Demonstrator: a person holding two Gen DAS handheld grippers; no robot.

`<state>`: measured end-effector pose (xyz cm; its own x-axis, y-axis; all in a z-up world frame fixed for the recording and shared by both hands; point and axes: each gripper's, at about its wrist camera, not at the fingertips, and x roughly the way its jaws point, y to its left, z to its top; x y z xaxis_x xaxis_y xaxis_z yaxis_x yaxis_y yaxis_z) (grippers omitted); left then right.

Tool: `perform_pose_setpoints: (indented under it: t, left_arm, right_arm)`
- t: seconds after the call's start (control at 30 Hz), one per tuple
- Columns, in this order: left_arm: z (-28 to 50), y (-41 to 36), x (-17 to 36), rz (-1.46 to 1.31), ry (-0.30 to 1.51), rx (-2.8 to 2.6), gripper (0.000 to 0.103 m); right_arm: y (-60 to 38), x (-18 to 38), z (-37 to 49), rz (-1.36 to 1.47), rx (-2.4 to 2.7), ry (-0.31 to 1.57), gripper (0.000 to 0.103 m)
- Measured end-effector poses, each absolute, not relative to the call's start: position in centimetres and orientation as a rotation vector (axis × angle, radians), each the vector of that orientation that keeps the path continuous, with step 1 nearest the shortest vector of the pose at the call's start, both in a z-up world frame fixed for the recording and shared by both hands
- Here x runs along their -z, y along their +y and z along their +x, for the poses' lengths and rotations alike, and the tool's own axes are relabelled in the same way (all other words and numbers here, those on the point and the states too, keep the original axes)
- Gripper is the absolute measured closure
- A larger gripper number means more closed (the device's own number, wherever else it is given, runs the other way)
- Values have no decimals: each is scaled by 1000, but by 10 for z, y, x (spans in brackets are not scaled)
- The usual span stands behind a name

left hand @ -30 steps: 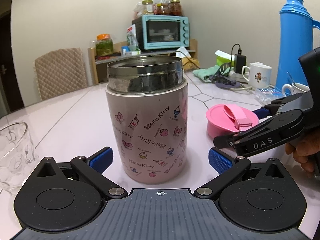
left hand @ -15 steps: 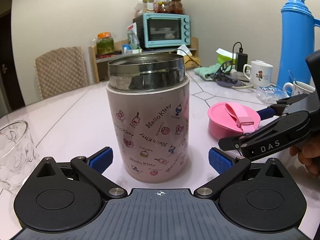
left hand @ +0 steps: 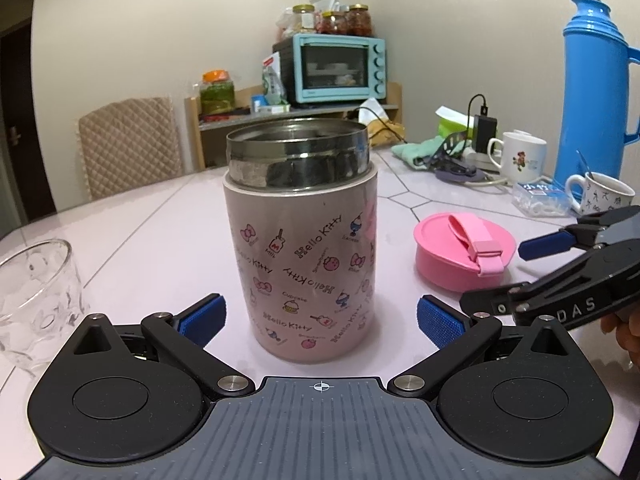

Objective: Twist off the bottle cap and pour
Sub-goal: 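Open the right gripper to release the cap and withdraw it, then lower the open bottle onto the table with the left gripper and release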

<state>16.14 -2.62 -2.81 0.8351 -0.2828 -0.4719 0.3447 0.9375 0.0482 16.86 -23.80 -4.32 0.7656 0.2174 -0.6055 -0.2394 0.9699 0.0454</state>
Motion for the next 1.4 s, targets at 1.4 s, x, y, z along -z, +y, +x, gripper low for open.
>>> perform_pose_setpoints:
  t: [1.4]
  left_arm:
    - [80,-42,18,25,475,181,0]
  right_arm:
    - [-262,20,79,43,-312,596,0]
